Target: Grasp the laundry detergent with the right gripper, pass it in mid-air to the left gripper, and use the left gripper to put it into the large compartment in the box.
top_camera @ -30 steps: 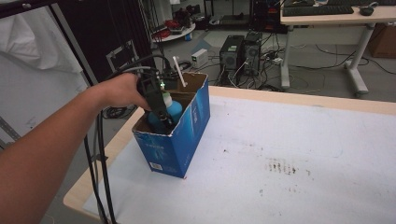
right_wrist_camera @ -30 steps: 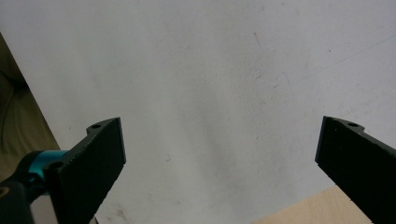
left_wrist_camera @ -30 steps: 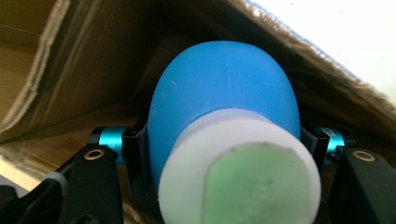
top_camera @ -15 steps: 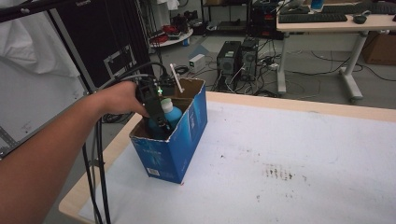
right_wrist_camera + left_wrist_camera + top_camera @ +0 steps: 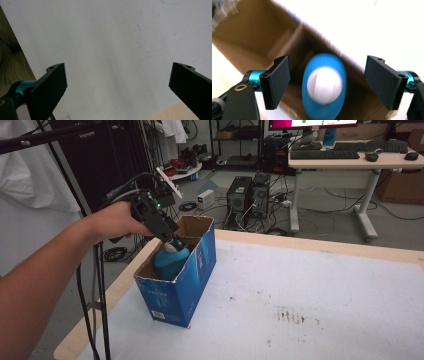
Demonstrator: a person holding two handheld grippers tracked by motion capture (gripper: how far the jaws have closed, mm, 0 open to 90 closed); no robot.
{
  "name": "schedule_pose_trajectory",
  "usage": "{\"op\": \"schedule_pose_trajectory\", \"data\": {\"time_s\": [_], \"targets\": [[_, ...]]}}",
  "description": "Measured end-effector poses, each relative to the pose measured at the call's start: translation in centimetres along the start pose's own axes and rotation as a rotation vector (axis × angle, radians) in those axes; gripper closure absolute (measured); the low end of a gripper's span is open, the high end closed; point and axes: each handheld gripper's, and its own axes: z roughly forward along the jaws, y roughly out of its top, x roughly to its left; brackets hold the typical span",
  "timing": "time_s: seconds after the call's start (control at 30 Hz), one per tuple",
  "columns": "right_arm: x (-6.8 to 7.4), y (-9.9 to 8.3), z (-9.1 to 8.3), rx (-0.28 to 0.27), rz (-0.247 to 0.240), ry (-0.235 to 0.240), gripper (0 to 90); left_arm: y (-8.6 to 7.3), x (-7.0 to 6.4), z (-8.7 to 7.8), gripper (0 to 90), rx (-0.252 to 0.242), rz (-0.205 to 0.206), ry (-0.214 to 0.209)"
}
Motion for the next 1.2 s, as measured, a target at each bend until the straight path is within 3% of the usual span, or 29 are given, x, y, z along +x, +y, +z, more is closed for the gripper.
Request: {"op": "schedule_pose_trajectory", "data": {"time_s": [0.13, 0.23, 0.33, 0.5, 0.63, 0.73, 0.8, 0.83, 0.9, 0.97, 1.07, 1.2], "targets": [[0.0, -0.1, -0.2, -0.001, 0.01, -0.008, 0.8, 1.5, -0.9, -1.2, 21.2, -0.035, 0.024, 0.005], [0.0, -0.2, -0.3, -0.007, 0.008, -0.011, 0.8, 2.6, -1.8, -1.5, 21.2, -0.031, 0.034, 0.001], [0.1, -0.2, -0.3, -0.006, 0.006, -0.018, 0.8, 3.3, -2.7, -1.4, 21.2, -0.042, 0.077, -0.033], [0.2, -0.1, -0.3, -0.012, 0.004, -0.015, 0.8, 4.6, -4.0, -0.6, 21.2, -0.006, 0.085, -0.028], [0.3, -0.1, -0.4, -0.012, 0.003, -0.02, 0.8, 5.6, -5.2, 0.2, 21.2, 0.001, 0.14, -0.103], [0.4, -0.2, -0.5, -0.016, -0.001, -0.021, 0.8, 6.3, -5.8, 0.5, 21.2, 0.004, 0.157, -0.111], [0.4, -0.3, -0.6, -0.015, 0.003, -0.035, 0.8, 7.0, -6.6, 1.2, 17.4, 0.013, 0.201, -0.142], [0.4, -0.3, -0.6, -0.015, 0.003, -0.035, 0.8, 7.0, -6.6, 1.2, 11.7, 0.013, 0.201, -0.142], [0.4, -0.4, -0.7, -0.026, 0.014, -0.043, 0.7, 7.6, -7.2, 1.8, 10.0, 0.019, 0.211, -0.143], [0.4, -0.5, -0.7, -0.026, 0.014, -0.043, 0.8, 7.8, -7.3, 2.0, 2.7, 0.023, 0.206, -0.138], [0.5, -0.7, -0.8, -0.027, 0.009, -0.043, 0.8, 8.3, -7.9, 2.7, 1.5, 0.032, 0.188, -0.122], [0.4, -0.7, -0.9, -0.047, 0.012, -0.051, 0.8, 8.8, -8.3, 3.3, 1.6, 0.029, 0.199, -0.122]]}}
